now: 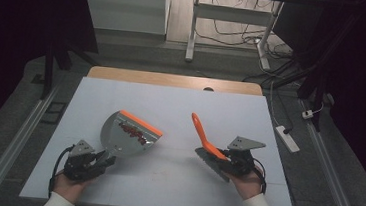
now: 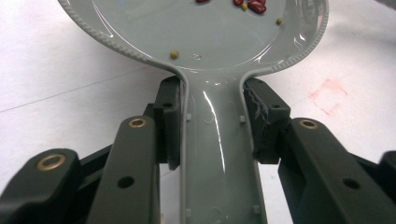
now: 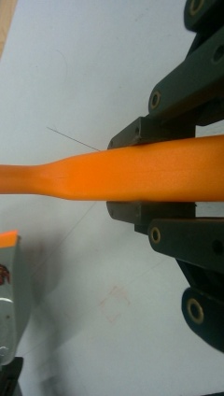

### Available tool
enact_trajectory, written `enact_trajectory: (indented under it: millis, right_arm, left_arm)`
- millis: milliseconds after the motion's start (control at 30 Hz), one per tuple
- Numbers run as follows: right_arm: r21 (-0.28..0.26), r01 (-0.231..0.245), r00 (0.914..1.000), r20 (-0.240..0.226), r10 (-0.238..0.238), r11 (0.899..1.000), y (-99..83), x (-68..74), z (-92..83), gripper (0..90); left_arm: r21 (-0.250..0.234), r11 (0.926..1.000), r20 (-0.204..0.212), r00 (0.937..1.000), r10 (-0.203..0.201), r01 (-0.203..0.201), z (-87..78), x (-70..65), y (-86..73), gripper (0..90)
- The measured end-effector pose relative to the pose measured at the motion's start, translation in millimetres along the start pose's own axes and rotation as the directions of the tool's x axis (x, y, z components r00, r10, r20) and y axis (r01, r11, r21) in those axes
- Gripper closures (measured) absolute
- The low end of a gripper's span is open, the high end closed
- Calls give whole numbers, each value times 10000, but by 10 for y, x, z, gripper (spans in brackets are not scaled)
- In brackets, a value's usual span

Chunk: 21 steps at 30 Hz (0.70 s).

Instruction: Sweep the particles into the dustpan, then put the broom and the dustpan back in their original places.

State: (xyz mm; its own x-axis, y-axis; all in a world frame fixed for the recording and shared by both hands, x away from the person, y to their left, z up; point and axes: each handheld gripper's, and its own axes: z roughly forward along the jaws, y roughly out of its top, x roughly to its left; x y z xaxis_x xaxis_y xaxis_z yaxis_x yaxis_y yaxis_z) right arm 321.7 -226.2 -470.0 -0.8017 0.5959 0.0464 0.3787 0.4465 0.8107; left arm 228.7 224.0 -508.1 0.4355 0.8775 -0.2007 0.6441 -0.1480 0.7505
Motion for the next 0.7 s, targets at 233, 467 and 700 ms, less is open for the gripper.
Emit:
enact_trajectory:
  millis: [233,467,700]
  right_arm:
    - [174,116,9999,3,-116,9998,-28,10,3,706]
    - [196,-22,10000,-5,22,9998,-56,-18,-11,706]
    - [69,-113,9999,-107,113,9999,-54,-24,-51,706]
  left_arm:
    - [-46,9993,-304,9988,-381,380,-7,53,-12,616]
    - [-35,9982,-443,9972,-599,598,4,86,-22,615]
    - [-64,9924,-867,9886,-1227,1226,47,144,-41,615]
